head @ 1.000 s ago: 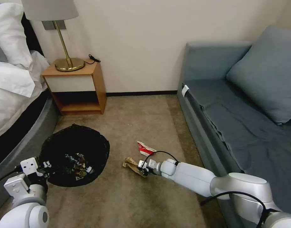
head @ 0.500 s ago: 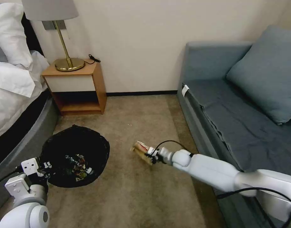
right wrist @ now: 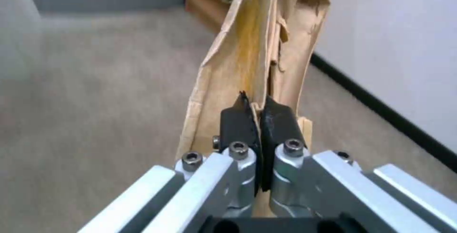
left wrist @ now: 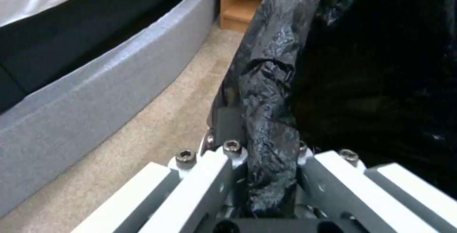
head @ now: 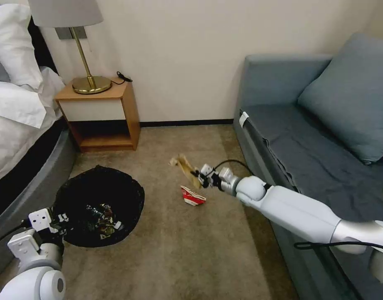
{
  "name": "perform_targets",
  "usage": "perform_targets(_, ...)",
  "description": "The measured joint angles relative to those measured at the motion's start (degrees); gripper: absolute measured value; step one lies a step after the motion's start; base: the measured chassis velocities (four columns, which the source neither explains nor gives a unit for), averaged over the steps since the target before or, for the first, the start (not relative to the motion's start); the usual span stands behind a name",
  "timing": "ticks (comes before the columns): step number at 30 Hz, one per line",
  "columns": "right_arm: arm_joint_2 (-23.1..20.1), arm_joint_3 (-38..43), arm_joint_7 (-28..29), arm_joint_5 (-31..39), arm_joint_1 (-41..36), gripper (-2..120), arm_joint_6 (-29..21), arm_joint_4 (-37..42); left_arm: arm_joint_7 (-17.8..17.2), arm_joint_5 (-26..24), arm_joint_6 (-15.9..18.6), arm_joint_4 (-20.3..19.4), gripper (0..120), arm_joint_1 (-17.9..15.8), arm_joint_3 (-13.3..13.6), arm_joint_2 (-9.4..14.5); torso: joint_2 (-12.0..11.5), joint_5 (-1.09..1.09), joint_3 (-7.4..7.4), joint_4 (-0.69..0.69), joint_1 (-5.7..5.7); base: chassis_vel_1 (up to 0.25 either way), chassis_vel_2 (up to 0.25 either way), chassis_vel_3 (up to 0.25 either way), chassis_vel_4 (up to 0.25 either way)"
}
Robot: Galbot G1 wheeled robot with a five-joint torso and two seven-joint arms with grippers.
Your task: Pick up the trash bin, then pick up the garbage on the floor and place it into the trash bin.
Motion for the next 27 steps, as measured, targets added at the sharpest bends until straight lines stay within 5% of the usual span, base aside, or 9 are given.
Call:
perform_targets(7, -2.21, 5.24, 5.58, 8.46, 1.35, 0, -1.52, 12.59, -0.01, 0.34, -0.16, 0.61, 1, 0.05, 0.27, 0.0, 0.0, -0.02, 0.0, 0.01, 0.0, 0.0, 0.0, 0.0, 0.0)
perform_targets(13, 1.0, 2.88, 12.77, 14.9, 1.33, 0, -2.62, 23.11, -0.01, 1.09, -0.22, 0.24, 1, 0.39, 0.98, 0.0, 0.0, -0.03, 0.0, 0.01, 0.0, 0.0, 0.0, 0.0, 0.0)
perform_targets(27, 8.6, -7.45, 16.2, 17.21, 3.52, 0, -4.16, 28.2, -0.24, 2.21, -0.3, 0.39, 1, -0.14, 2.44, 0.0, 0.0, -0.02, 0.0, 0.01, 0.0, 0.0, 0.0, 0.0, 0.0)
